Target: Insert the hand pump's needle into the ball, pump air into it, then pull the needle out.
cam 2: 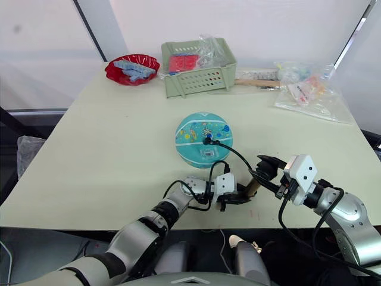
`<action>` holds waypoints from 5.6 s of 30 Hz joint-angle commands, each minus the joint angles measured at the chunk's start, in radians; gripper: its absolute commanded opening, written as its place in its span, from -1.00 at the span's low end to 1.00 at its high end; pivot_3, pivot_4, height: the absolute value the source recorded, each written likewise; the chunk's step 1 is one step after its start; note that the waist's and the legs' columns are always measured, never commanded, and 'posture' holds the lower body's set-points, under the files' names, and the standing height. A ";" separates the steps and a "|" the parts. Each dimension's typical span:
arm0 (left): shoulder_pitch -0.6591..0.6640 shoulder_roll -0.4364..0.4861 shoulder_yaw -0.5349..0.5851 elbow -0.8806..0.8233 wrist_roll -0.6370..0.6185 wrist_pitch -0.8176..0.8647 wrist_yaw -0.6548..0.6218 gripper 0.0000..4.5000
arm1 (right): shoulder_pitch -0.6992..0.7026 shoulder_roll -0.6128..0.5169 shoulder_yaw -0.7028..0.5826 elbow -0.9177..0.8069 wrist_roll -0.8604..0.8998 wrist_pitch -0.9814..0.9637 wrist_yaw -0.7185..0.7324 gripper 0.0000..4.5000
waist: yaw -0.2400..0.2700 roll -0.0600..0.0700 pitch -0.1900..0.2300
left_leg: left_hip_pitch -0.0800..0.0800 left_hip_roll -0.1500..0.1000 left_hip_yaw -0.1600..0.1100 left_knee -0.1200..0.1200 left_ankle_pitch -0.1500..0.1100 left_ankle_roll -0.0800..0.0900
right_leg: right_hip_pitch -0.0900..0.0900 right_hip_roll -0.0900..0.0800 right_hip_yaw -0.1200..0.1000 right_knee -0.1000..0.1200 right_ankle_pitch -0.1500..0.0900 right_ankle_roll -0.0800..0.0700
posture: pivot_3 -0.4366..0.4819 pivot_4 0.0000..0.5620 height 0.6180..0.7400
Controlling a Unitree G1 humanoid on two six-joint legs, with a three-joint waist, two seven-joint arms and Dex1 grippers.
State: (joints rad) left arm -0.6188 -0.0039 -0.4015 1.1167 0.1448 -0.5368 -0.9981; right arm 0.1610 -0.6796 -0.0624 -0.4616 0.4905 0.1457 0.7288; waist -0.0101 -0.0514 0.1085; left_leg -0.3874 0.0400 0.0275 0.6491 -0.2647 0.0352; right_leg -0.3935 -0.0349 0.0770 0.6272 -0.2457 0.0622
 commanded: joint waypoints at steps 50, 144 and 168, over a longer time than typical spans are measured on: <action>0.068 0.050 -0.046 0.097 0.081 0.043 -0.041 -0.52 | -0.088 -0.035 -0.085 0.016 0.065 0.053 0.073 -0.26 | -0.003 0.010 -0.002 | 0.000 0.000 -0.012 0.002 0.000 0.000 | 0.008 0.002 -0.012 -0.001 -0.002 -0.005 | -0.05 -0.47 0.94; 0.075 0.051 -0.041 0.096 0.074 0.039 -0.037 -0.52 | -0.097 -0.079 0.026 0.108 -0.034 0.116 0.106 -0.26 | -0.005 0.007 0.000 | 0.006 0.001 -0.013 -0.001 0.000 0.000 | 0.013 0.001 -0.014 -0.001 -0.003 -0.007 | -0.05 -0.47 0.94; 0.072 0.048 -0.042 0.101 0.073 0.036 -0.042 -0.52 | -0.329 -0.343 -0.427 -0.044 0.413 0.452 0.139 -0.26 | 0.002 0.019 0.016 | 0.001 -0.001 -0.013 0.000 0.000 0.000 | 0.010 -0.002 -0.014 -0.002 -0.003 -0.007 | -0.05 -0.47 0.94</action>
State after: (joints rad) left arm -0.6158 -0.0109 -0.3929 1.1107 0.1313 -0.5507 -1.0111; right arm -0.1151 -0.9862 -0.3446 -0.5039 0.8801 0.5978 0.8898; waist -0.0081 -0.0327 0.1243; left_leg -0.3862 0.0389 0.0139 0.6493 -0.2646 0.0353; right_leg -0.3833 -0.0369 0.0626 0.6251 -0.2486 0.0555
